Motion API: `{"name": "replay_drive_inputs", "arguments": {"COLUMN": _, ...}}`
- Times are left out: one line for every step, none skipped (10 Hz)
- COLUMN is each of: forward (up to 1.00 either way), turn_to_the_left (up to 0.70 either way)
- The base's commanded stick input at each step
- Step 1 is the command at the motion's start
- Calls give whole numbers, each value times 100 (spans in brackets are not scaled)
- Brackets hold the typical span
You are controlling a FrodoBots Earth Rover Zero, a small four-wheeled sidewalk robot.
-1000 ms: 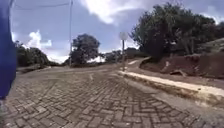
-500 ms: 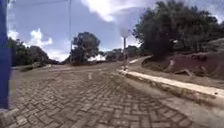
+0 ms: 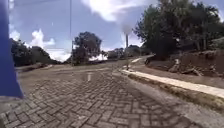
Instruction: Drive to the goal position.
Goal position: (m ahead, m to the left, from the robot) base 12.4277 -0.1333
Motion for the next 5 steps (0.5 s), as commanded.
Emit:
{"name": "replay_drive_inputs", "arguments": {"forward": 70, "turn_to_the_left": 0}}
{"name": "replay_drive_inputs", "arguments": {"forward": 70, "turn_to_the_left": 0}}
{"name": "replay_drive_inputs", "arguments": {"forward": 70, "turn_to_the_left": 0}}
{"name": "replay_drive_inputs", "arguments": {"forward": 70, "turn_to_the_left": 0}}
{"name": "replay_drive_inputs", "arguments": {"forward": 70, "turn_to_the_left": 0}}
